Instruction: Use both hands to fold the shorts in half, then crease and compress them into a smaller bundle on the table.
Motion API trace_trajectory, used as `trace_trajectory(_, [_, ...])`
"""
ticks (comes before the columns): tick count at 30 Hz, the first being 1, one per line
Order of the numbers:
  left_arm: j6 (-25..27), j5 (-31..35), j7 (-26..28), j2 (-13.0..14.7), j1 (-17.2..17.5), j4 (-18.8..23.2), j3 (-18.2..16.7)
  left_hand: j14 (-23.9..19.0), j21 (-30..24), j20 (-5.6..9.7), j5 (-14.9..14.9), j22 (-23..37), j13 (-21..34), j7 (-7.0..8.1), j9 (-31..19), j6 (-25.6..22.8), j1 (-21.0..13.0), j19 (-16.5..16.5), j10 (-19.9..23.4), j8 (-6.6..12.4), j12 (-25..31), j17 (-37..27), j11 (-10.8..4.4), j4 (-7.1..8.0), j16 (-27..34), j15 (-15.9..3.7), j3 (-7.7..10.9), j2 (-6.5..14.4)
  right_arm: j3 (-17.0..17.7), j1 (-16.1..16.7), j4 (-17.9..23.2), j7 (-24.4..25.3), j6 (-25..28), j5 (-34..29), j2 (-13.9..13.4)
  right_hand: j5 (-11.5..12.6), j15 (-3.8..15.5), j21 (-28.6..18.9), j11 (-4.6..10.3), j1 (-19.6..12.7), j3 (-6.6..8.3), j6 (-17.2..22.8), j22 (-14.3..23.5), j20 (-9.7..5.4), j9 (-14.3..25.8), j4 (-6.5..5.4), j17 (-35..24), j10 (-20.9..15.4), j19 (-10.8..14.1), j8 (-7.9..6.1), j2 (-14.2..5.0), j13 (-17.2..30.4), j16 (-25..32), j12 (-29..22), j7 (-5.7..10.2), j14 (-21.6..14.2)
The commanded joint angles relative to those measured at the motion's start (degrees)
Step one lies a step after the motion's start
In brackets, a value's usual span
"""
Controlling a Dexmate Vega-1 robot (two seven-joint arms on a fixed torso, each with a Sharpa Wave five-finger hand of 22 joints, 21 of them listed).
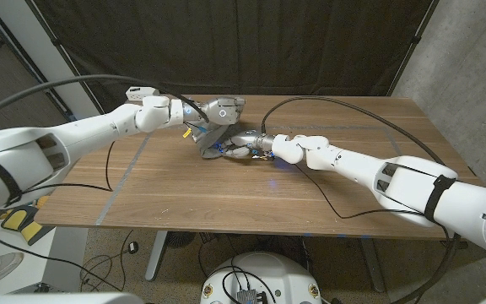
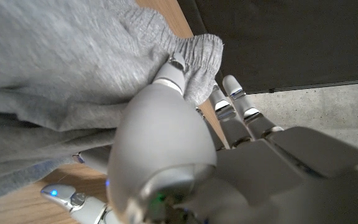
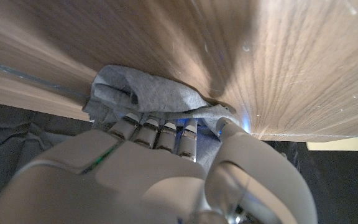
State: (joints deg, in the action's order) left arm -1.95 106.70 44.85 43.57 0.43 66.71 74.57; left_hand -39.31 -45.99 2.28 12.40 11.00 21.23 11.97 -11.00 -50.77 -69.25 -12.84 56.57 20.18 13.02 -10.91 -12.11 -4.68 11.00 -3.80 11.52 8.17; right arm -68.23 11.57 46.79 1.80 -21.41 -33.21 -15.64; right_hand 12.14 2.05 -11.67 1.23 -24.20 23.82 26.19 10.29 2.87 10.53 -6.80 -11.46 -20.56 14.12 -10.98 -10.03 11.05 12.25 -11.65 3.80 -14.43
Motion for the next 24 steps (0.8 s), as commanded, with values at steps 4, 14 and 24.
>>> trace_trajectory(4, [9.8, -4.2, -1.3, -5.7, 2.9, -7.9, 2.9, 3.6, 0.4, 0.21, 0.9, -0.2, -1.3, 0.45, 0.0, 7.2, 4.0, 0.5, -6.8, -6.46, -1.5, 0.0, 0.0, 1.84, -0.3, -9.2, -0.54, -0.4, 0.3, -0.2, 1.3, -1.3, -0.1, 0.9, -1.0, 0.2, 3.77, -0.3, -0.17, 0.1, 0.38, 0.2, 0.1, 0.43, 0.2, 0.1, 0.0, -0.1, 0.4, -0.11, 0.87, 0.3, -0.3, 0.2, 0.18, -0.4])
trace_trajectory(14, [28.2, -10.0, 4.0, -12.9, 6.8, -18.7, 3.3, 10.8, 3.4, -1.54, 1.5, -0.3, -7.1, 0.7, 0.1, 27.6, 14.0, 1.8, -25.4, -10.19, -2.3, -0.1, 0.39, 6.13, 0.0, -8.69, -1.83, -0.1, 2.3, 1.6, 8.5, -2.4, 3.3, 0.4, -4.4, 0.1, 3.49, -0.3, -0.45, 0.2, 0.37, -0.1, 0.1, 0.59, 0.2, 0.44, 0.1, 0.2, 0.3, -0.01, 1.42, 0.3, -0.4, 0.3, 0.32, -0.3])
trace_trajectory(24, [34.7, -14.4, 0.9, -12.2, 8.3, -16.0, 5.5, 14.9, 4.0, -1.59, 1.3, -0.2, -8.3, 0.73, 0.1, 33.0, 19.6, 1.8, -31.0, -9.94, -2.0, -0.2, 0.42, 9.51, -0.2, -8.52, -2.62, 0.9, 5.3, 3.4, 15.9, -4.7, 5.6, 1.2, -7.4, 0.0, 2.92, -0.2, -0.51, 0.5, 0.09, -1.5, 0.1, 0.92, 0.2, 0.82, 0.1, 1.1, 0.3, 0.46, 2.36, 0.4, -0.6, 0.6, 0.73, 0.0])
